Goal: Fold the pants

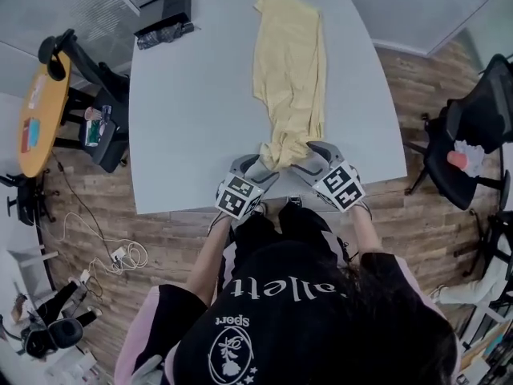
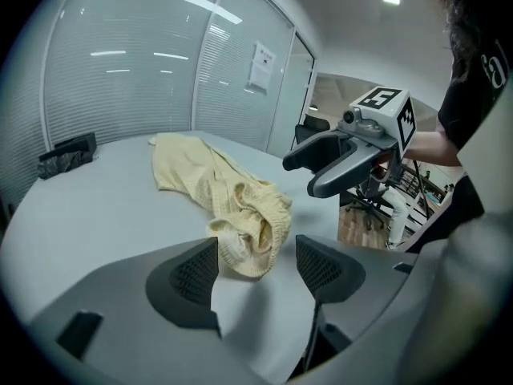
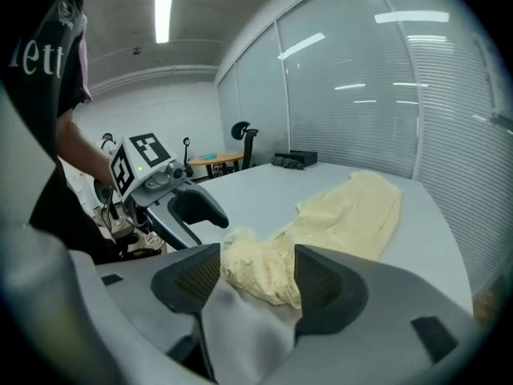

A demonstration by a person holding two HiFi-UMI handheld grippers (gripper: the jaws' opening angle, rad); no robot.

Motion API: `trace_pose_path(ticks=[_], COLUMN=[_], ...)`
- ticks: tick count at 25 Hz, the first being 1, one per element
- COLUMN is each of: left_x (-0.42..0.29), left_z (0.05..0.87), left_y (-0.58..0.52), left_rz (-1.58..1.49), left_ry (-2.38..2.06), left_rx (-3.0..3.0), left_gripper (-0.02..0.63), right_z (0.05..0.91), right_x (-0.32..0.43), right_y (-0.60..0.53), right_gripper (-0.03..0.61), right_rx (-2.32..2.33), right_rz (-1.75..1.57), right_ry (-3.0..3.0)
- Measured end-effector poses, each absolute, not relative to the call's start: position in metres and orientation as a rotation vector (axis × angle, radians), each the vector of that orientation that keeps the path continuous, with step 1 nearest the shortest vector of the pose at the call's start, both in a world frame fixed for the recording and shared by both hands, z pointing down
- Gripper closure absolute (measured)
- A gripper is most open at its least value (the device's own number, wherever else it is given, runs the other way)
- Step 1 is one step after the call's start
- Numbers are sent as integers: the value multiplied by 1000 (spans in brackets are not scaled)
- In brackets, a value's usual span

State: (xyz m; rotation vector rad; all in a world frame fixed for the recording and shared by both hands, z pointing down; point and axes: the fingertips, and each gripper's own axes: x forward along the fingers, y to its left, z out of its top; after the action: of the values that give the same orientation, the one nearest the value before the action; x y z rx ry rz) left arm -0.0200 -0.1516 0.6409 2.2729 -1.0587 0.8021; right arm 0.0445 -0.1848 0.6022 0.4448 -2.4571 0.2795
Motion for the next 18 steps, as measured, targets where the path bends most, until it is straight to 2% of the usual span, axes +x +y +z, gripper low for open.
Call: trace_pose_path(ticks=[8, 10, 12, 16, 17, 18], left_x=[-23, -24, -24, -23, -21, -19], left_z=[675, 681, 687, 693, 692, 692], left_y=[-166, -168, -169, -171, -171, -171], left_rz=[898, 905, 908, 898, 899, 906], left_ry=[-1095, -1102, -1109, -1118, -1108, -1093], left_rx=[2168, 2142, 2110, 2070, 2078, 2099], left_gripper=[298, 298, 298, 302, 316, 358], right_z=[661, 664, 667, 667, 666, 663], right_x=[43, 39, 37, 38, 38, 37], right_y=[-200, -202, -201, -199, -198, -197], right_gripper=[315, 395, 445, 496, 502, 506], right_rx=[272, 291, 314, 377, 395, 411], right_rz=[148, 157, 179, 249, 277, 303], right_ry=[-2282, -2286, -2289, -2293, -2301, -2311])
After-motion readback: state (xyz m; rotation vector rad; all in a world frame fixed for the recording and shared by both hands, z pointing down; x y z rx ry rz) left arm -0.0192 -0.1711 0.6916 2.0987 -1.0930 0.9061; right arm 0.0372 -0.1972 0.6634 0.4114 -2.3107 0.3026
